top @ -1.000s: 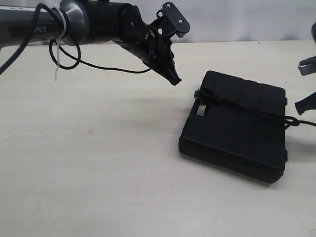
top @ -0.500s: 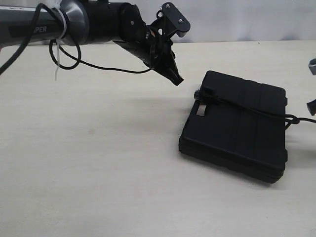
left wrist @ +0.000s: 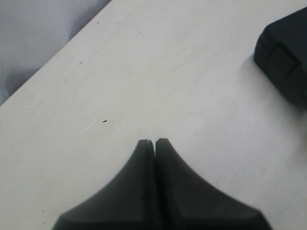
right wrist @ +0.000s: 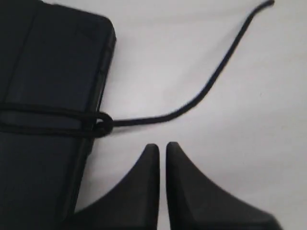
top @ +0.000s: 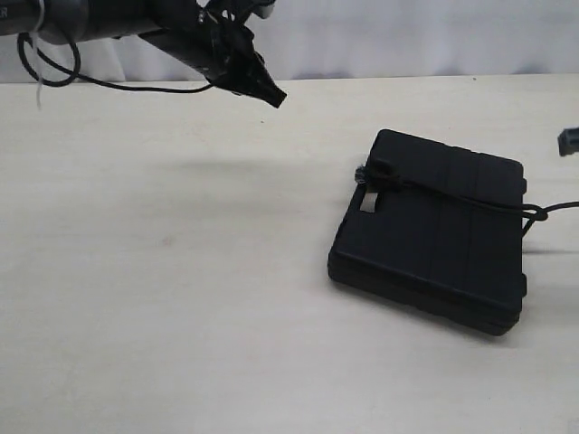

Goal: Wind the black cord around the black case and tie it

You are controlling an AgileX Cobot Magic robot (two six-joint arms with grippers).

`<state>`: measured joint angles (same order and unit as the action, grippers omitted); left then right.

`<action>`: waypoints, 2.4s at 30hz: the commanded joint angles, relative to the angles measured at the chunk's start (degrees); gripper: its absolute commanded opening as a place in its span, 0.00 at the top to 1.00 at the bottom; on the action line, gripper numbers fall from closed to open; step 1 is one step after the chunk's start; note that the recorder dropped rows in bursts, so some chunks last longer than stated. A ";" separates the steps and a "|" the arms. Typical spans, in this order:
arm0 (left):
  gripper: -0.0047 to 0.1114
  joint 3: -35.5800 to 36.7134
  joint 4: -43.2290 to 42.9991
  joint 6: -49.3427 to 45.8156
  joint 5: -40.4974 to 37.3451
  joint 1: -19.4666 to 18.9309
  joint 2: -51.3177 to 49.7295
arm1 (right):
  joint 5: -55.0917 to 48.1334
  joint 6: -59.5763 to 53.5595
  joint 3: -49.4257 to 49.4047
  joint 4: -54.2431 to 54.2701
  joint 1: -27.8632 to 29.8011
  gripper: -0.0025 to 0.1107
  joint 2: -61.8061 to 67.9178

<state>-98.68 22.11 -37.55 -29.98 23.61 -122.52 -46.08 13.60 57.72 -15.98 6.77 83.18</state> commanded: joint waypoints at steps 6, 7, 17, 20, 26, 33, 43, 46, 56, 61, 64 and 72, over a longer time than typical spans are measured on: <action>0.96 0.20 1.61 0.42 -2.01 -3.21 1.21 | 12.58 -25.62 -15.72 37.37 13.62 0.94 2.98; 0.96 0.20 1.61 0.42 -2.26 -3.21 1.21 | 13.82 -24.80 -15.73 37.65 13.73 0.94 4.24; 0.96 0.20 1.12 -0.82 -1.11 -3.57 1.21 | 21.54 -51.56 -10.95 67.49 13.73 0.94 22.96; 0.96 0.20 1.12 -1.63 1.22 -3.57 1.21 | 12.69 -69.80 -8.03 85.60 13.73 0.94 26.83; 0.96 0.20 1.12 -1.63 2.25 -3.57 1.21 | 5.29 -79.10 -2.05 94.87 9.89 0.94 32.86; 0.96 0.20 1.12 -2.26 1.18 -3.86 1.37 | 1.07 -78.07 5.69 90.04 3.17 0.94 34.07; 0.96 0.20 2.82 -0.98 -2.90 -9.53 3.70 | 2.37 -74.48 5.09 86.14 6.23 0.94 21.08; 0.96 0.20 5.18 -1.13 -4.38 -10.95 4.80 | 5.61 -71.12 3.41 84.79 7.59 0.94 16.50; 0.96 0.20 7.04 -1.89 -9.40 -11.58 8.97 | 4.75 -66.52 2.09 81.14 7.22 0.84 6.81; 0.96 0.49 7.45 -3.03 -12.89 -11.58 8.97 | 4.98 -62.32 2.62 79.93 4.99 0.48 10.87; 0.96 1.59 7.16 -3.32 -12.18 -11.58 8.97 | 6.79 -62.21 4.81 79.94 3.10 0.47 14.70; 0.96 5.91 7.16 -5.90 -6.08 -11.58 8.97 | 14.14 -55.28 13.97 78.63 0.34 0.49 27.81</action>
<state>-93.81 28.93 -42.50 -39.00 12.09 -113.85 -33.12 -44.32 68.95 63.44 7.27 106.81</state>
